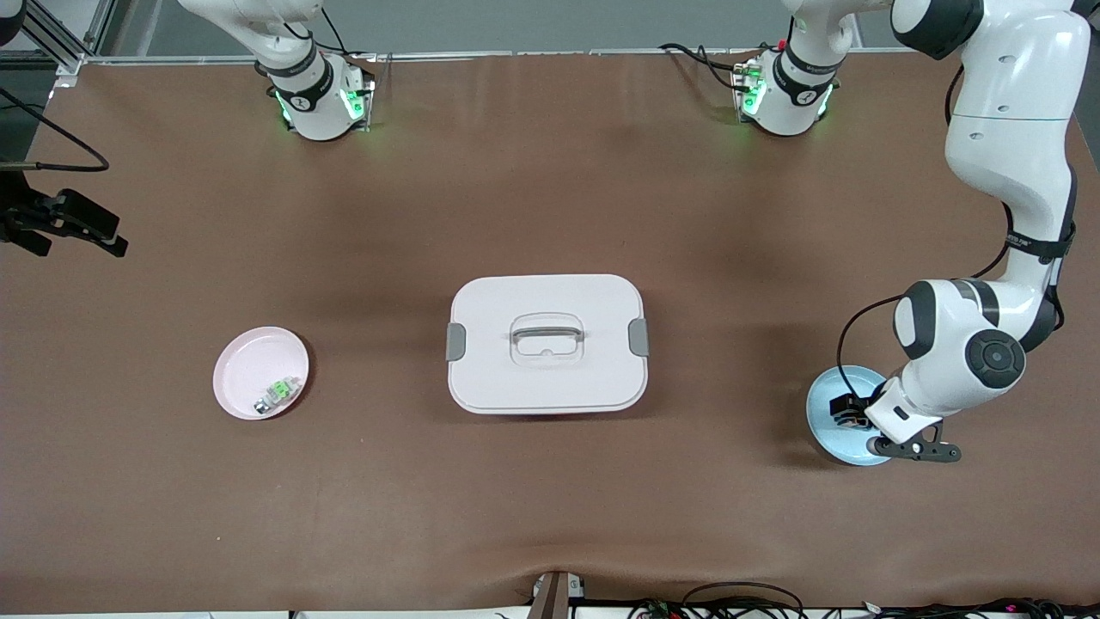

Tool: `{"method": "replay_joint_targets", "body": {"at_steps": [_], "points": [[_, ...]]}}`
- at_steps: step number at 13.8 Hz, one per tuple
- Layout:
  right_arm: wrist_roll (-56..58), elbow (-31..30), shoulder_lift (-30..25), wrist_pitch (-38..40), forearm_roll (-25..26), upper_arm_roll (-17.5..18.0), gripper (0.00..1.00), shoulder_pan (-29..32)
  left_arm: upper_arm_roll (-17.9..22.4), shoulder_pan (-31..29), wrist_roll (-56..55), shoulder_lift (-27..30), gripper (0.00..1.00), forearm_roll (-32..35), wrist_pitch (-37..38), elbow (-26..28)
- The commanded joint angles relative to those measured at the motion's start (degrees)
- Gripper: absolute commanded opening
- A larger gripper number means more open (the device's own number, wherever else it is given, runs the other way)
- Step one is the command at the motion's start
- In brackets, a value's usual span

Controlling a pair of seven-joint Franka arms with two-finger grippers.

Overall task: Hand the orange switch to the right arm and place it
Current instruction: 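Close the left gripper on the orange switch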

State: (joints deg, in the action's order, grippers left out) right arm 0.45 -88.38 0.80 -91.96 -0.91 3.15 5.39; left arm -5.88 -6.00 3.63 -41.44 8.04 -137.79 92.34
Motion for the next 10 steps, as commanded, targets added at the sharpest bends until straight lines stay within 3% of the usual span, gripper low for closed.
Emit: {"method": "replay_joint_targets", "body": {"at_steps": [1,10], "points": [[-0.54,-1.53,-1.51,-0.59,-0.4,0.54,1.0,0.85,-0.09,0.03,2.42,-0.83,0.95,1.19,-1.6,-0.5],[-0.54,-1.53,-1.42,-0.59,-0.4,0.54,1.0,0.85,-0.01,-0.5,5.42,-1.19,0.94,1.19,-1.87,-0.24]]}}
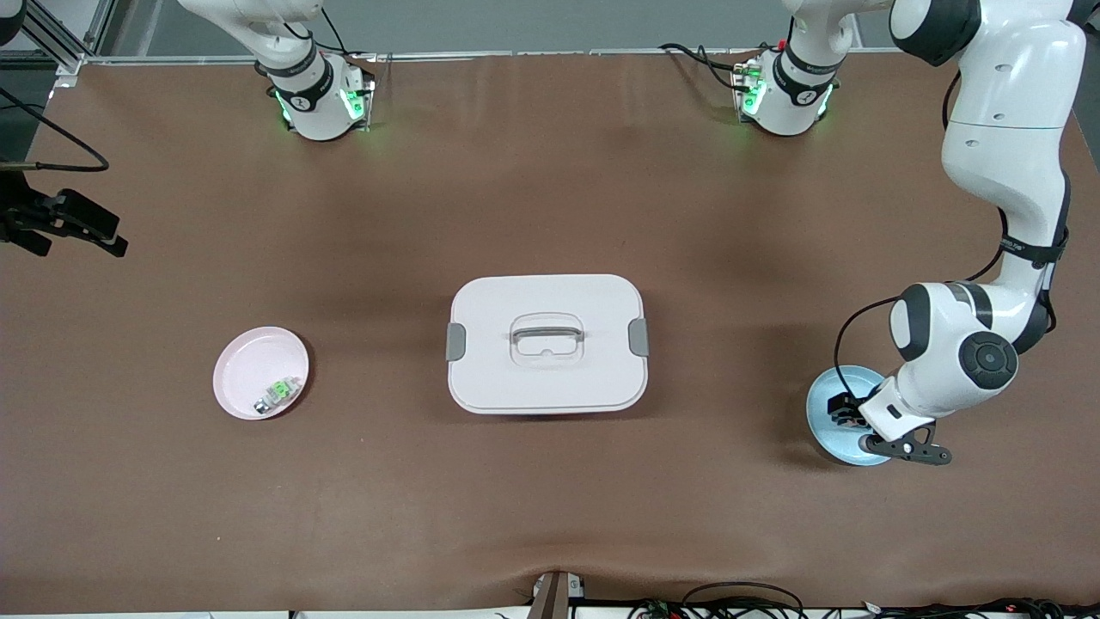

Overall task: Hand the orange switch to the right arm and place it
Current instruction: 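Close the left gripper on the orange switch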

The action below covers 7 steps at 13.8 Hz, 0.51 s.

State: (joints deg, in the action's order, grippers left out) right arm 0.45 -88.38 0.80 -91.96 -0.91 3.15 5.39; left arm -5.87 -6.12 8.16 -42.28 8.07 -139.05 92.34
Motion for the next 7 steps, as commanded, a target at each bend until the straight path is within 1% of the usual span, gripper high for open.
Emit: {"method": "replay_joint_targets", "body": {"at_steps": [1,4,7], "points": [[-0.54,-1.53,-1.42,-0.67,-0.4,0.55,1.0,0.85,-0.02,-0.65,1.33,-0.35,0.94,1.16,-0.53,-0.23],[-0.54,-1.53,-1.42,-0.59,-0.4,0.55,1.0,0.85,-0.02,-1.79,2.65,-0.43,0.93,1.16,-0.53,0.12],[-0.45,-1.53,-1.42,-0.59,-0.4,0.46,1.0,0.94,-0.02,-1.7,2.13,-0.43,0.92,1.07,-0.53,0.12]]}}
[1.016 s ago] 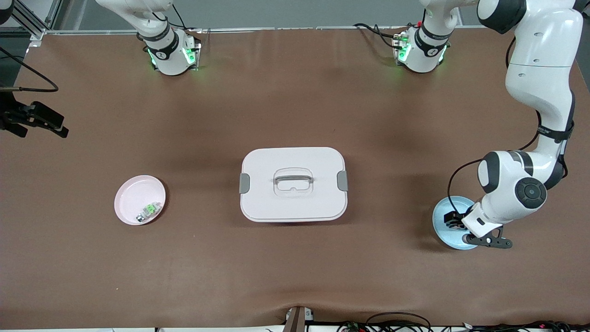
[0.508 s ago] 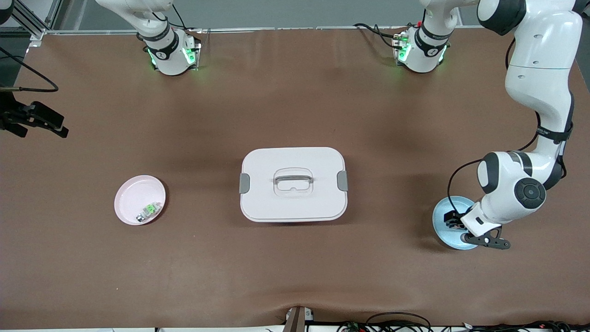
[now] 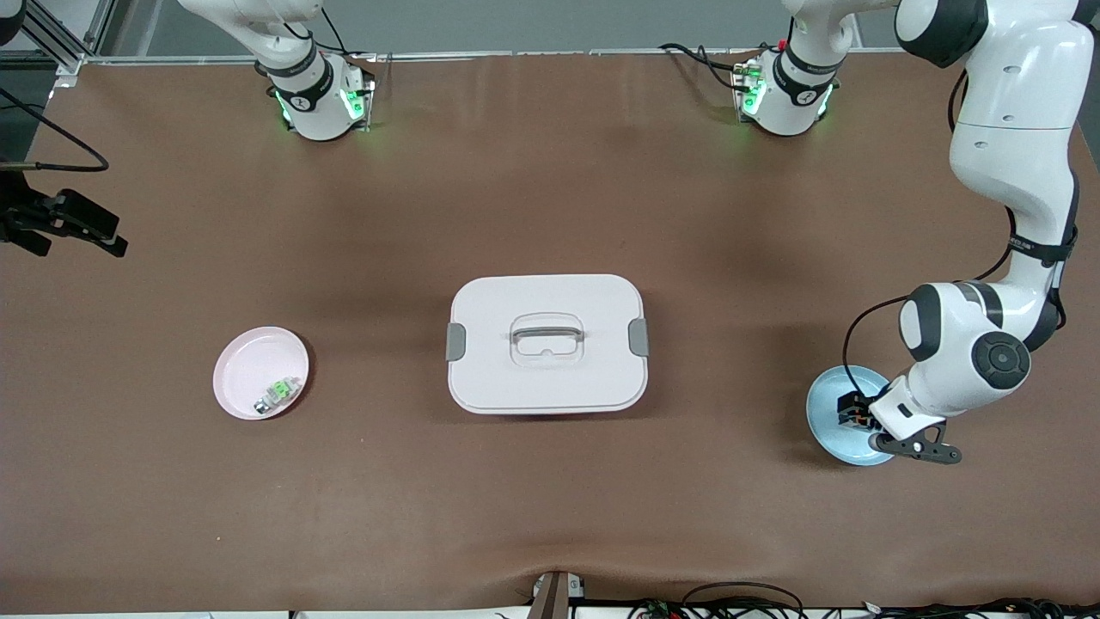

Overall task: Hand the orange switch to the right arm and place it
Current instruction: 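Close the left gripper on the orange switch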

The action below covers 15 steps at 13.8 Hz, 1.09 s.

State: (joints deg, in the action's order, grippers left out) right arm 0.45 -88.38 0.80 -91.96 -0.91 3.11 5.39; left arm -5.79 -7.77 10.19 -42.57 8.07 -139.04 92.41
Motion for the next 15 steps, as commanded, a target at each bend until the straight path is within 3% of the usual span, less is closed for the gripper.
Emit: {"method": "replay_joint_targets", "body": {"at_steps": [1,4,8,12,13,15], "points": [[-0.45,-1.53,-1.42,-0.59,-0.4,0.5,1.0,0.93,-0.19,0.12,-0.17,-0.24,0.92,1.07,-0.53,0.05],[-0.45,-1.53,-1.33,-0.59,-0.4,0.59,1.0,0.93,-0.19,0.12,-0.26,-0.68,0.88,1.07,-0.61,0.05],[-0.45,-1.53,-1.33,-0.59,-0.4,0.5,1.0,0.93,-0.19,0.21,-0.08,-1.03,0.72,1.07,-0.61,0.05],[-0.37,-1.53,-1.24,-0.67,-0.4,0.5,1.0,0.85,-0.19,0.39,0.01,-0.33,0.13,1.07,-0.27,-0.04],[-0.28,-1.61,-1.24,-0.59,-0.4,0.5,1.0,0.76,-0.54,0.12,0.01,-0.06,0.04,1.07,0.09,-0.13],[-0.36,-1.53,-1.24,-0.76,-0.32,0.5,1.0,0.84,-0.8,0.12,-0.08,1.69,0.0,0.54,2.01,-0.13]]}}
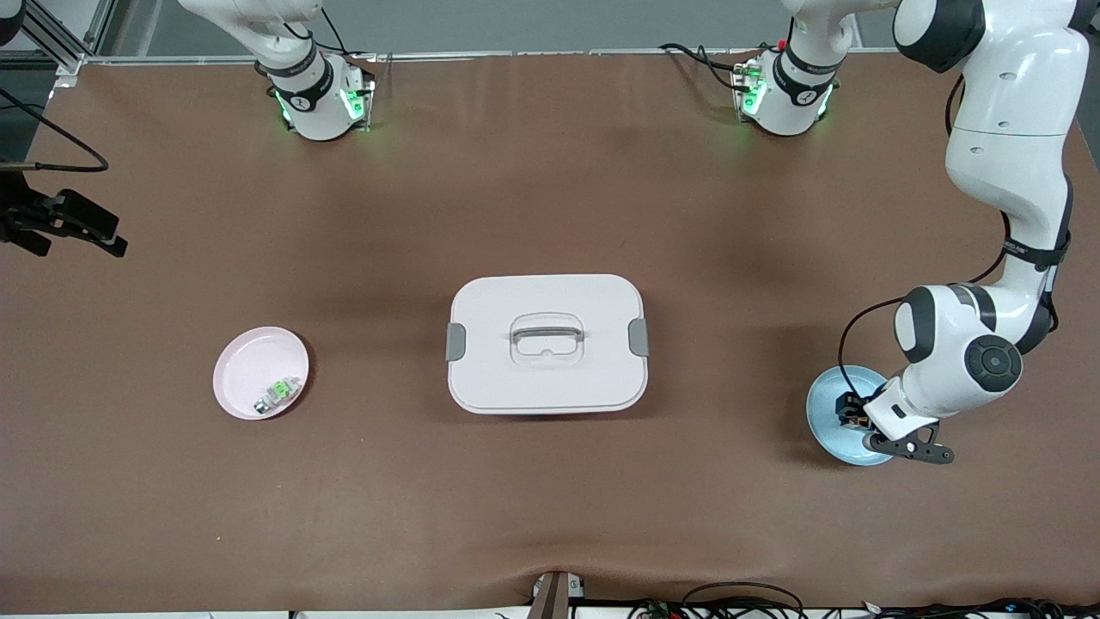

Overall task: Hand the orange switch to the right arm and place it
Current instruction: 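Close the left gripper on the orange switch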

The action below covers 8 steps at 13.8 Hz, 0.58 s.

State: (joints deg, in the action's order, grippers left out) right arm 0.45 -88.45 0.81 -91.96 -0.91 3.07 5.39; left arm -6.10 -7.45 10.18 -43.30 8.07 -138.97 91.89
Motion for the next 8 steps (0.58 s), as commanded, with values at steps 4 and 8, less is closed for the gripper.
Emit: {"method": "replay_joint_targets", "body": {"at_steps": [4,8], "points": [[-0.37,-1.47,-1.07,-1.2,-0.32,0.53,1.0,0.85,-2.86,-0.28,-0.69,6.9,0.0,0.1,7.91,0.04],[-0.37,-1.47,-0.98,-1.11,-0.32,0.53,1.0,1.02,-7.16,-0.46,-7.96,10.86,0.0,0.01,14.24,-0.31]]}}
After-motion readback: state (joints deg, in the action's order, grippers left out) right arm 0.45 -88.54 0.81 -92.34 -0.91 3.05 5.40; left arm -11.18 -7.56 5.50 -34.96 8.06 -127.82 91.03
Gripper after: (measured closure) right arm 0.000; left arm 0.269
